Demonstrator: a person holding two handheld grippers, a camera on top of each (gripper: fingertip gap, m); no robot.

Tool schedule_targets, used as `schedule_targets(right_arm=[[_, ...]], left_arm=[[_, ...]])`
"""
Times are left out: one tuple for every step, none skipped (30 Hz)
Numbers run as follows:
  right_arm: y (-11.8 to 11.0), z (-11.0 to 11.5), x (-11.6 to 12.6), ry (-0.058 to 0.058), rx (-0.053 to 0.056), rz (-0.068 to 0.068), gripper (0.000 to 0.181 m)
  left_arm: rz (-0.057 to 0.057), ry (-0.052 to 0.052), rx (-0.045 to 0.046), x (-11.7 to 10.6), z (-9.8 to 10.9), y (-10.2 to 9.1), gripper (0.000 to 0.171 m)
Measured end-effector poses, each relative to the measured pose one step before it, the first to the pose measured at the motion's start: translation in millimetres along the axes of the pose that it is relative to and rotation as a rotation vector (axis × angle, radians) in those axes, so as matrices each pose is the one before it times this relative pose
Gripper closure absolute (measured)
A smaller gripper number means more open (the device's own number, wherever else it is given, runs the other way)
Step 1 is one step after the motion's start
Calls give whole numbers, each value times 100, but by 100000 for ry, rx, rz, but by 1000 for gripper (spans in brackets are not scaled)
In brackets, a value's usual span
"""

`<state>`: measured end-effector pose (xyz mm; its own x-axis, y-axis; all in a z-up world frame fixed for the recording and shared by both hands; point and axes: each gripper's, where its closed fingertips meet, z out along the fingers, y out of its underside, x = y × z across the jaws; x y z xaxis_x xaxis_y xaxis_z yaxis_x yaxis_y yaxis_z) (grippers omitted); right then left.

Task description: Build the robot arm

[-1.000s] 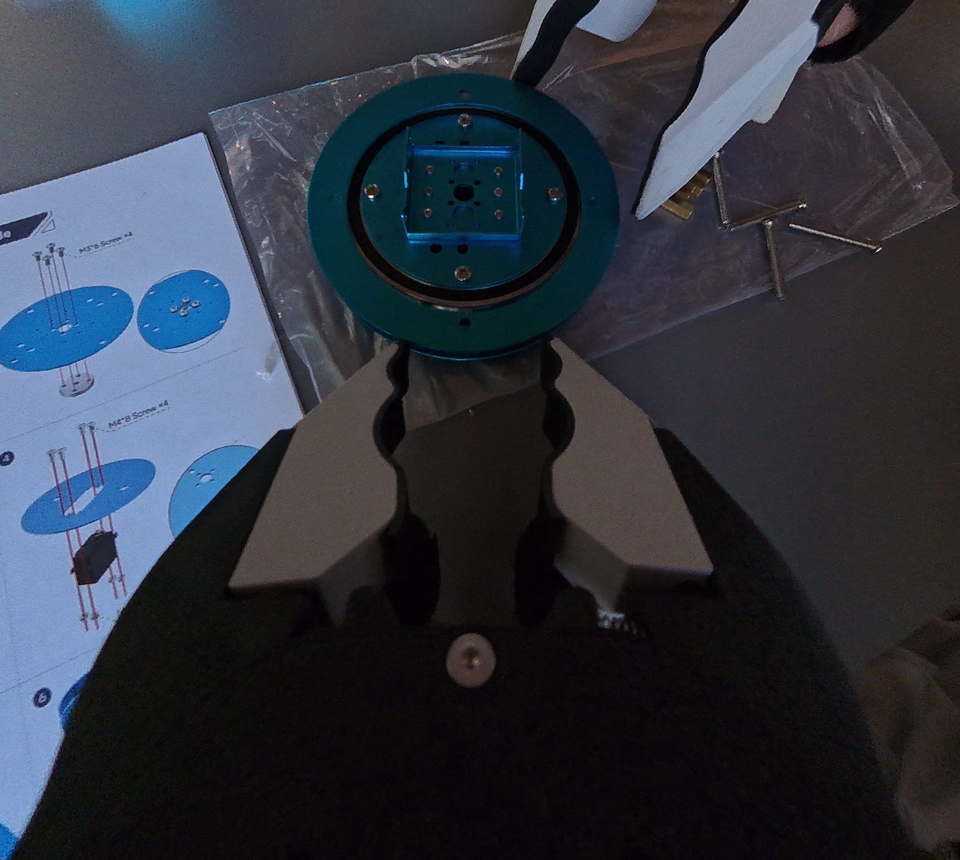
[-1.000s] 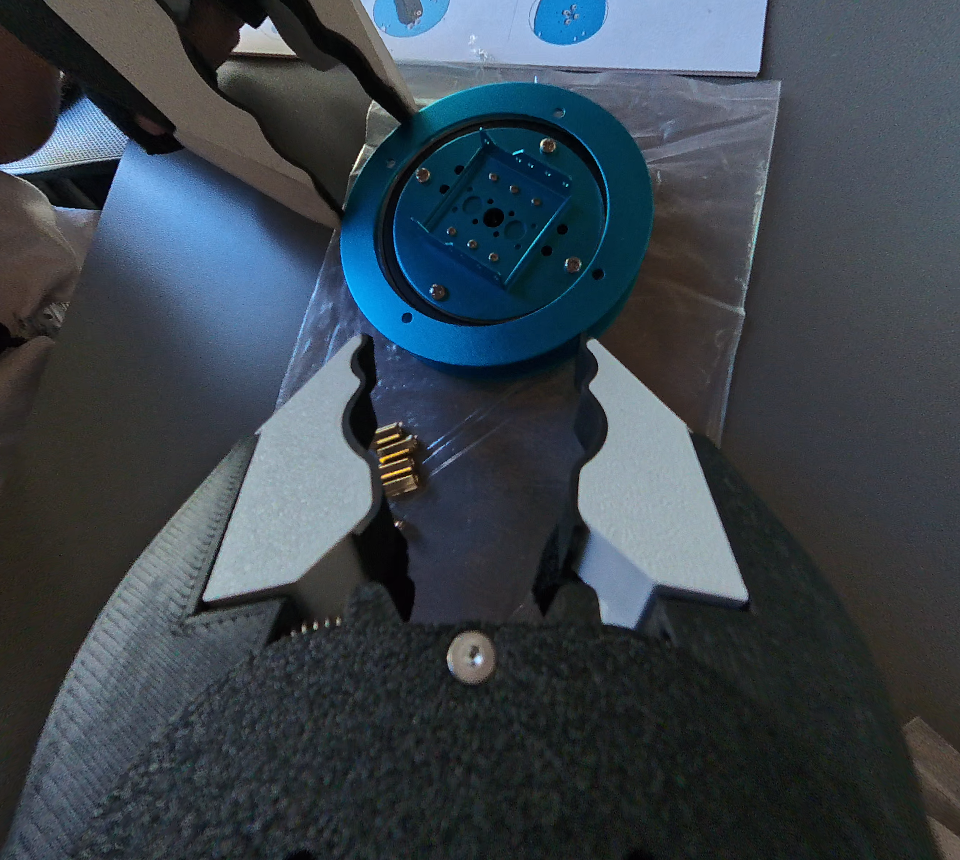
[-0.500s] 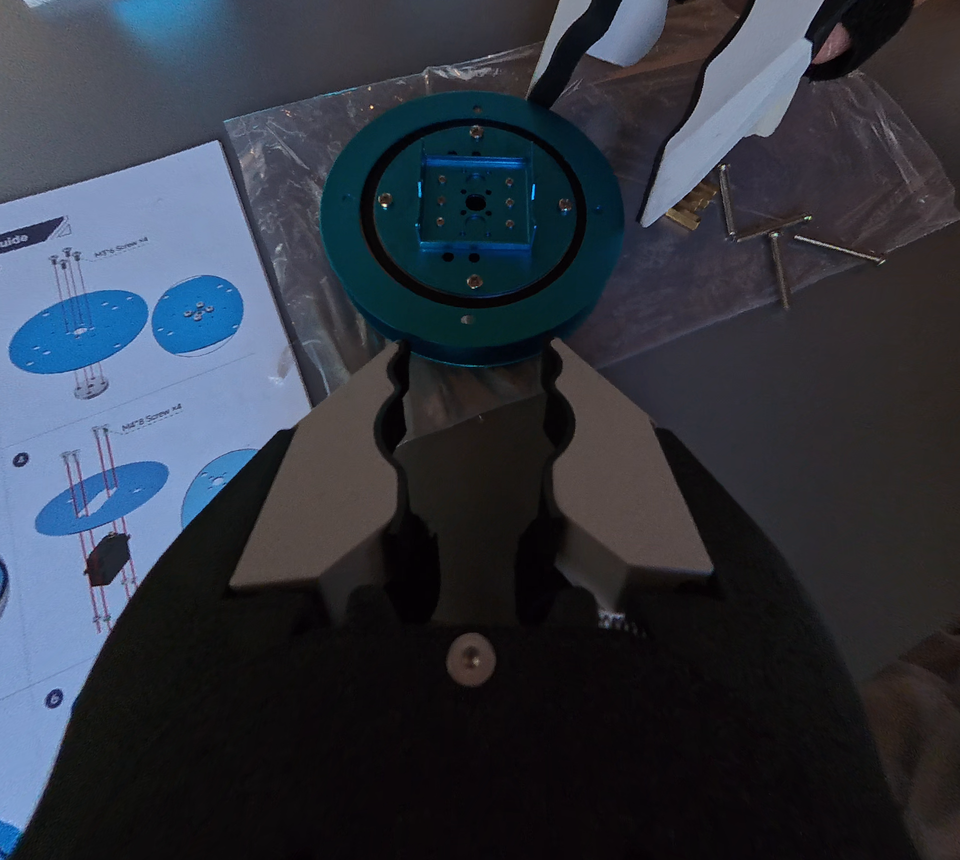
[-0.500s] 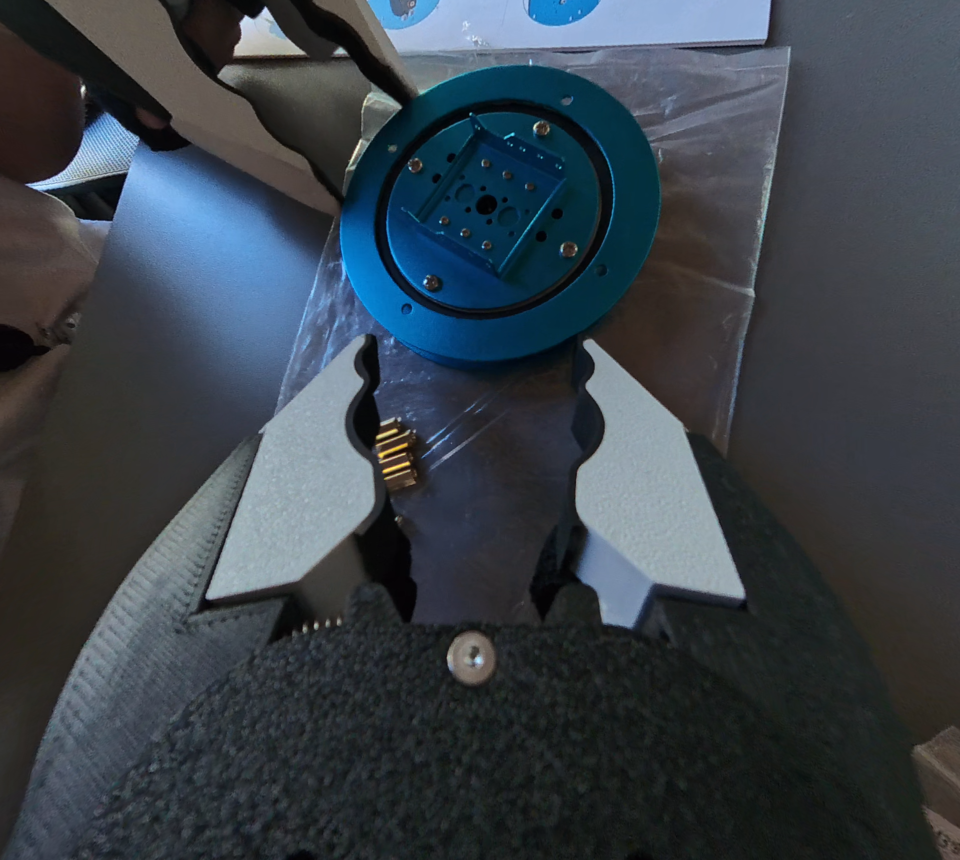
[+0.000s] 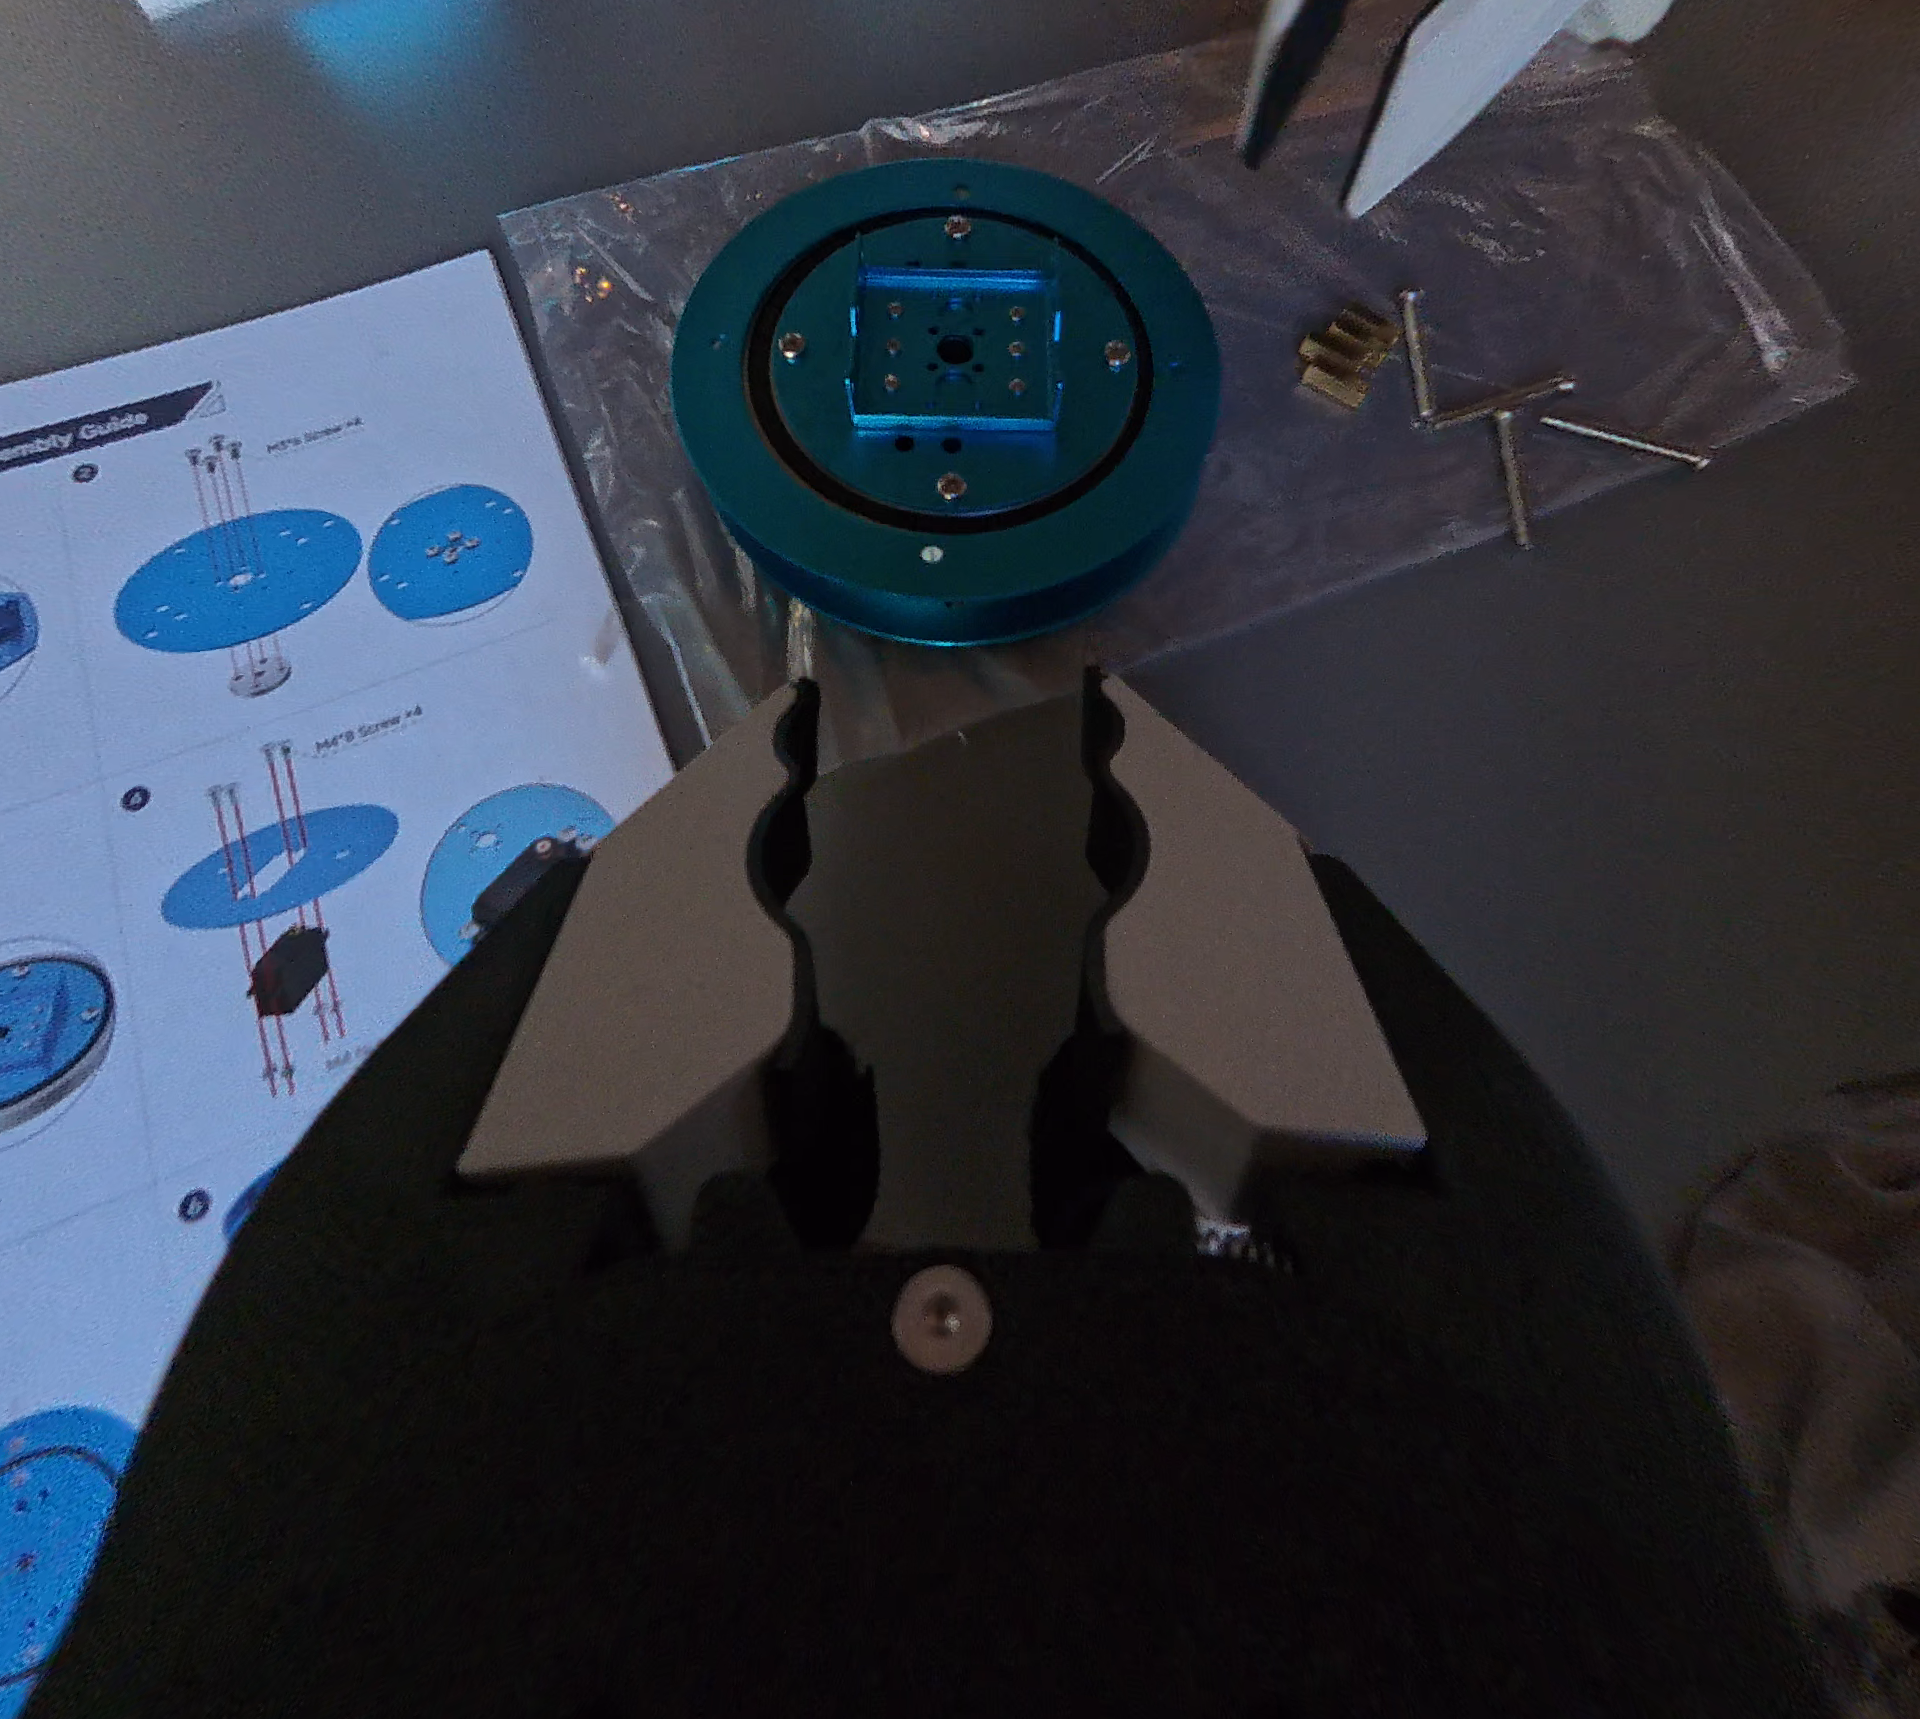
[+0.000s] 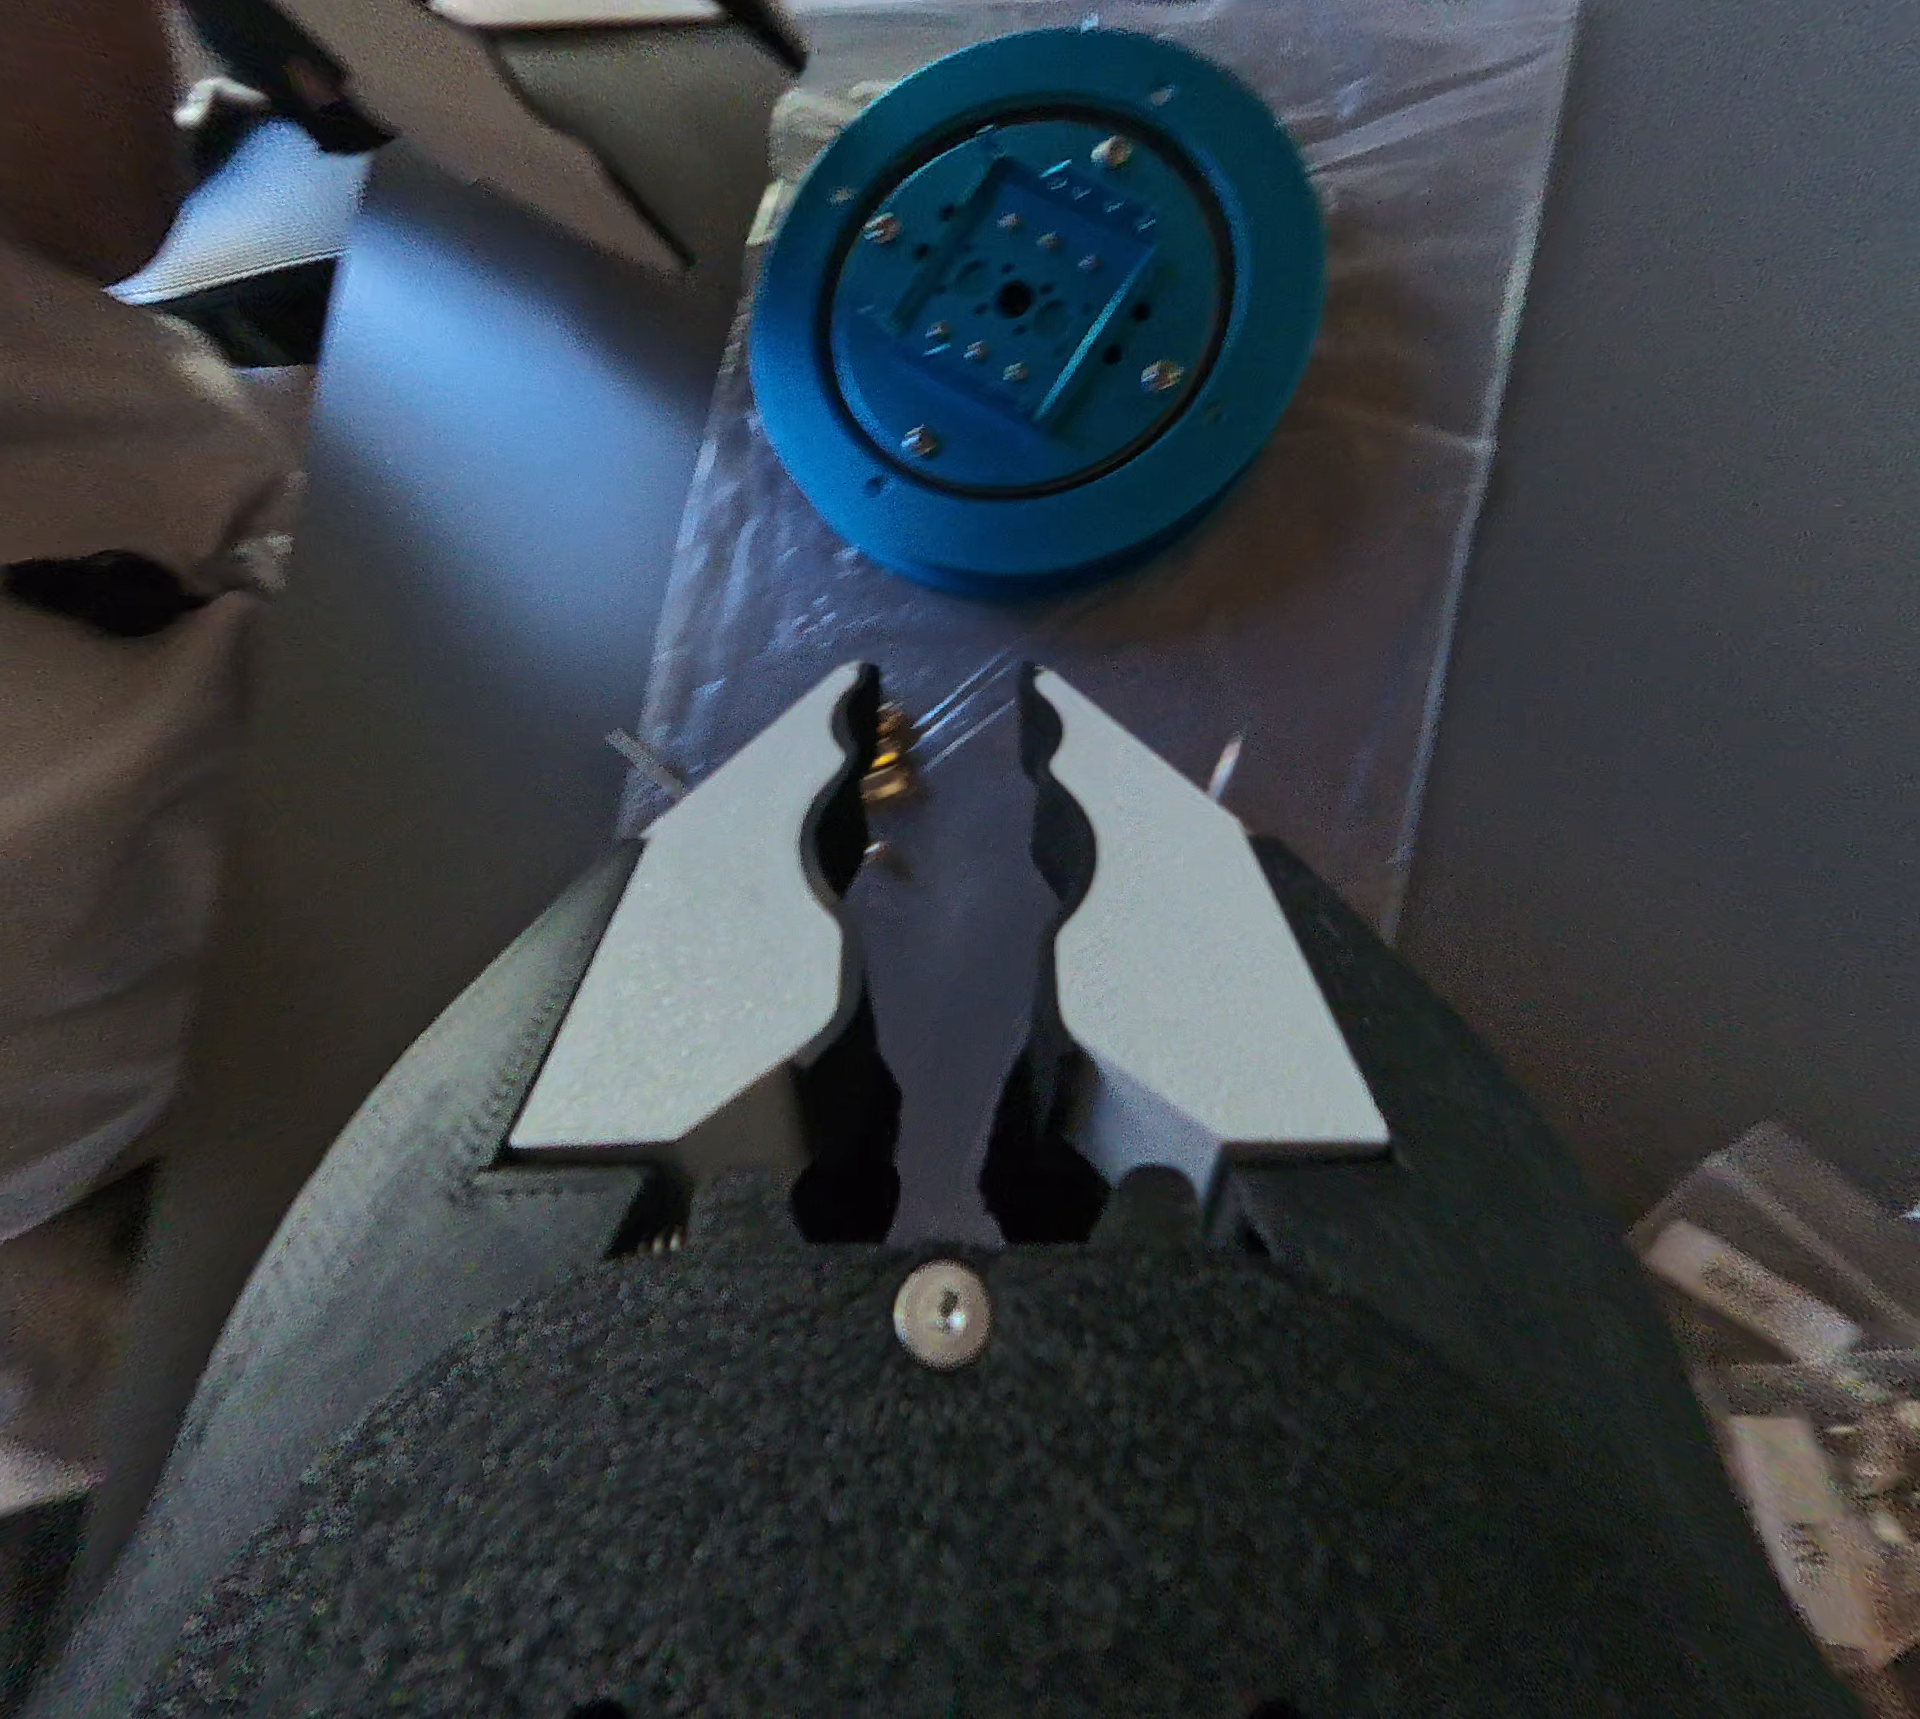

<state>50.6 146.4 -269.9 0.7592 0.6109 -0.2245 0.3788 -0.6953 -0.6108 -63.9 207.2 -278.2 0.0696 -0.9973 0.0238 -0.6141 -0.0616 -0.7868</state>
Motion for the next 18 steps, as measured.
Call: schedule_targets(right_arm=[[599, -293, -1128, -3651, -2271, 1454, 159], [733, -35, -830, -671, -2193, 814, 159], [740, 162, -860, -362, -951, 251, 159], [690, 290, -832, -203, -47, 398, 159], [628, 287, -459, 1710, 375, 954, 159], [775, 249, -494, 984, -585, 774, 159], [757, 165, -584, -48, -740, 566, 158], [533, 65, -287, 1088, 650, 641, 158], [329, 44, -26, 1837, 1636, 584, 158], [131, -4, 35, 1494, 2391, 162, 160], [-9, -17, 193, 1960, 2617, 118, 161], [-68, 15, 136, 1010, 1824, 151, 161], [-77, 65, -41, -190, 859, 192, 161], [-60, 116, -110, -566, 242, -132, 163], [41, 107, -39, 98, -584, -882, 170], [137, 29, 138, 1813, -1051, -1967, 178], [-5, -2, 55, 1852, -319, -2258, 178], [2, -10, 90, 2193, -1038, -1631, 179]], left_arm=[[-214, 871, 2627, 134, -736, 55, 121], [-158, 903, 2901, 176, -830, 43, 120], [-237, 917, 2631, 201, -849, 69, 121], [-167, 1250, 2365, 291, -832, 99, 121], [28, 1535, 2143, 370, -767, 101, 121], [29, 1272, 2006, 378, -683, 92, 121], [-29, 960, 1912, 368, -569, 65, 121], [-6, 824, 1749, 372, -442, 45, 121], [48, 659, 1575, 357, -304, 27, 121], [89, 580, 1481, 343, -192, 7, 123], [313, 998, 1104, 404, -71, 19, 123], [839, 1392, 511, 461, 50, 17, 123], [1648, 1211, 331, 447, 134, -29, 123], [2538, 903, 463, 419, 220, -125, 123], [3168, 769, 382, 397, 299, -203, 123], [3589, 884, 176, 397, 379, -239, 123], [3813, 607, -147, 338, 454, -254, 123], [4246, 295, -738, 276, 514, -227, 123]])
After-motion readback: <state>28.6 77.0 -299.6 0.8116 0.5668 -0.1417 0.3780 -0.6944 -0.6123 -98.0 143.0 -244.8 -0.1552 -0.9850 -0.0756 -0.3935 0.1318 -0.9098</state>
